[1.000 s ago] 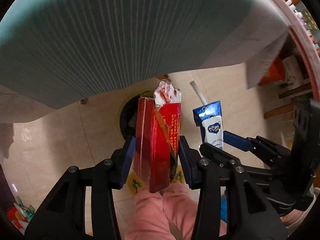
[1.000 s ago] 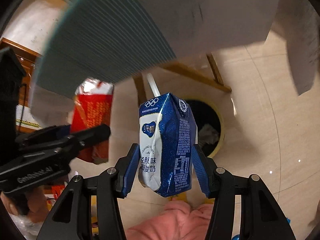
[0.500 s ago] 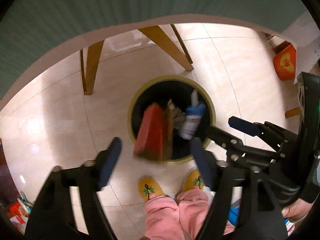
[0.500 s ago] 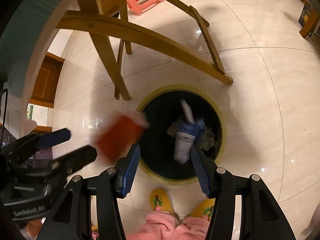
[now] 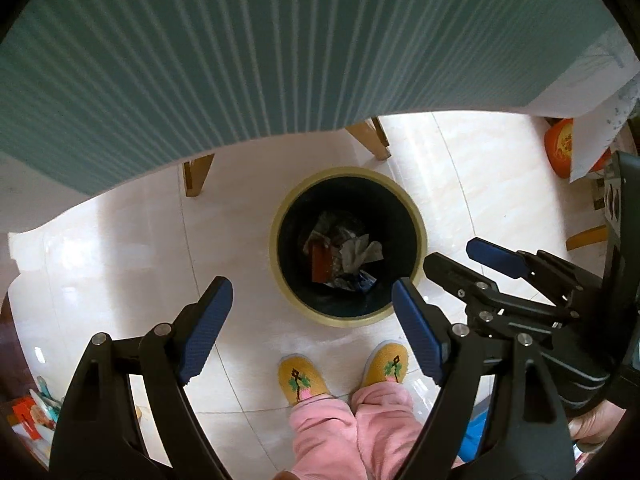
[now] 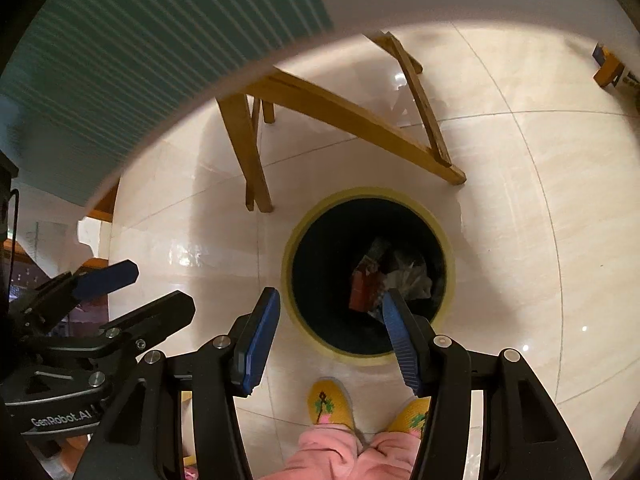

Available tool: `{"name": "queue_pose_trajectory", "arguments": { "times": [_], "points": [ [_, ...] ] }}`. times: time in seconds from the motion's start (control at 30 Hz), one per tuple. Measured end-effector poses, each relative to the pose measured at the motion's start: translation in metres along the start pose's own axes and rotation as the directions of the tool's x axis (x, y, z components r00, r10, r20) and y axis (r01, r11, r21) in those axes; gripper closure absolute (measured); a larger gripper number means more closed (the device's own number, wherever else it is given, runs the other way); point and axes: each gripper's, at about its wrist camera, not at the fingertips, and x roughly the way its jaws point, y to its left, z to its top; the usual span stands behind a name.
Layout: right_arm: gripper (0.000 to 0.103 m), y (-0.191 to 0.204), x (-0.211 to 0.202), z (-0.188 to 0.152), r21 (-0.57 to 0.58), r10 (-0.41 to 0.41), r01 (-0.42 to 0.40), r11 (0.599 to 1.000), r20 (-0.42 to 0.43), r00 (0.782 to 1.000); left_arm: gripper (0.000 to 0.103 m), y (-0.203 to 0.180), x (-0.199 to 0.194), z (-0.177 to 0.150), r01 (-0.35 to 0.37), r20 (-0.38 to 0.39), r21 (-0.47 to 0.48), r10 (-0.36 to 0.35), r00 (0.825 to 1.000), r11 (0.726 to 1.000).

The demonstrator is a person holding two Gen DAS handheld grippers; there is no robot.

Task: Collect trash
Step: 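Raise both open tools back toward the table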

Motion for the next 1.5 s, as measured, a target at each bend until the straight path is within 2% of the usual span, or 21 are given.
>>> {"name": "queue_pose_trajectory", "arguments": {
  "times": [0.4, 0.83, 1.0, 1.2, 1.5],
  "points": [
    [0.049, 0.024, -0.068, 0.005, -0.039, -0.049, 0.051, 0.998, 0.033, 0.998, 0.023, -0.009, -0.055, -0.004, 0.005, 0.043, -0.015, -0.004, 0.999, 1.0],
    [0.049, 0.083, -0.207, 0.024, -0.135, -0.139, 0.148, 0.98, 0.076, 0.987, 0.023, -0.011, -0.206, 0.002, 0.024, 0.153, -0.064, -0.014, 0.988, 0.998],
    [0.049, 0.115, -0.268, 0.03, -0.207, -0.153, 0.178, 0.962, 0.129, 0.98, 0.023, -0.008, -0.266, 0.0, 0.005, 0.205, -0.076, 0.01, 0.979, 0.997],
    [0.049, 0.144, -0.326, 0.036, -0.253, -0.12, 0.167, 0.953, 0.192, 0.974, 0.023, 0.001, -0.329, -0.004, -0.024, 0.268, -0.083, 0.046, 0.962, 0.996],
    [0.049, 0.181, -0.375, 0.046, -0.328, -0.063, 0.154, 0.932, 0.273, 0.96, 0.023, 0.014, -0.399, -0.001, -0.05, 0.362, -0.158, 0.104, 0.926, 0.986]
  ]
}}
